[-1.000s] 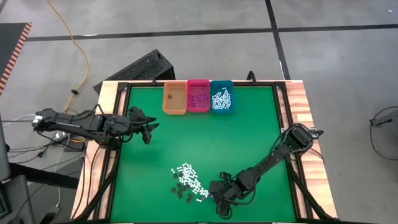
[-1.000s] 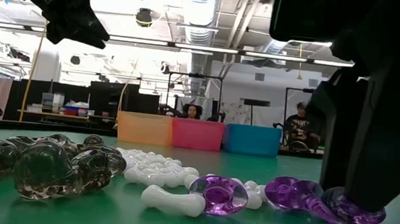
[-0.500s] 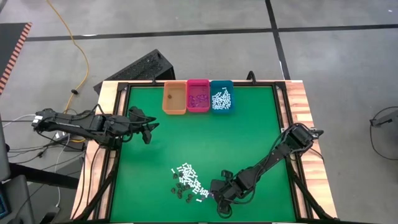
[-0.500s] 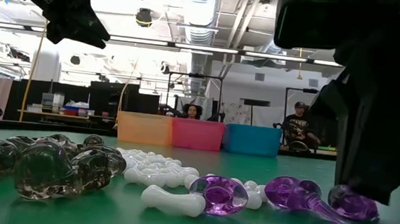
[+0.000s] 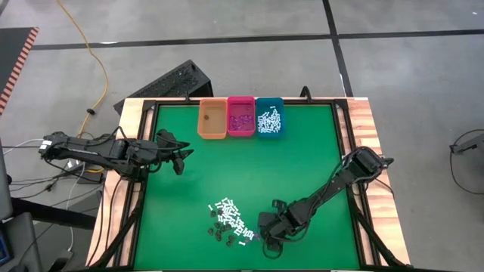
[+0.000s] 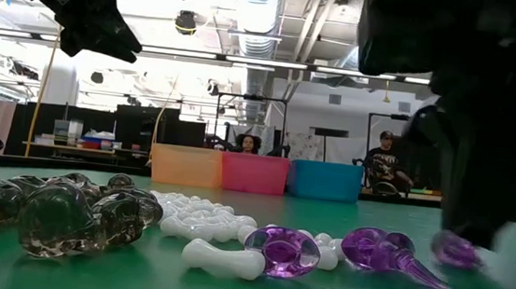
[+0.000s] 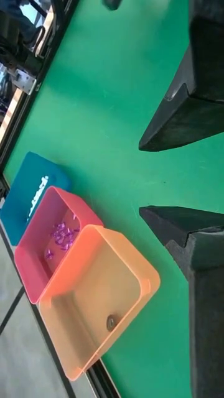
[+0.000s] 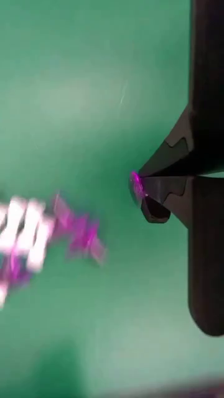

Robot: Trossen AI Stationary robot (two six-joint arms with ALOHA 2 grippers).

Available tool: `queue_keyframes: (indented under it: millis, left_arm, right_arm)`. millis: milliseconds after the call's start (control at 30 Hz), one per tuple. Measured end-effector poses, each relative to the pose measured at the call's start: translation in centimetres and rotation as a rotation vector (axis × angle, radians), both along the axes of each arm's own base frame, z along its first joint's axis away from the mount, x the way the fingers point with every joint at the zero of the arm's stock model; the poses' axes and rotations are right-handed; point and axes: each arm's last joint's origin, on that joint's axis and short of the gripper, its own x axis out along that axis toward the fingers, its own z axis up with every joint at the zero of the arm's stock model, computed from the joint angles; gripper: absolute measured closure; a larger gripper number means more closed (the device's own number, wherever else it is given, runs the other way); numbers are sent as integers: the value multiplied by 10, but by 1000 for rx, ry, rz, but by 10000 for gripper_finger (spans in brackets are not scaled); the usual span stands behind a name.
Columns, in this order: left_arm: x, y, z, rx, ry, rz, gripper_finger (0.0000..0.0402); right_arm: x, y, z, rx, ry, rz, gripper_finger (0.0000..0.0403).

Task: Sort Halloween decoration
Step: Put the violet witch hat toy into the red bin

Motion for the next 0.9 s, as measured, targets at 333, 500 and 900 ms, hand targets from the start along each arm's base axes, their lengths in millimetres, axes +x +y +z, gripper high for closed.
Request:
queue_keyframes:
  millis: [333, 500, 900]
  left_arm:
    - [0, 0, 0, 3, 2, 1, 258]
    - [0, 0, 0, 11, 5, -1, 258]
    - [-2, 0, -3, 12, 44, -5, 258]
  right_arm:
    - [4, -48, 31, -190, -15, 31, 387]
    - [15, -79, 39, -251, -39, 33, 386]
    - [13, -75, 39, -127, 14, 189, 204]
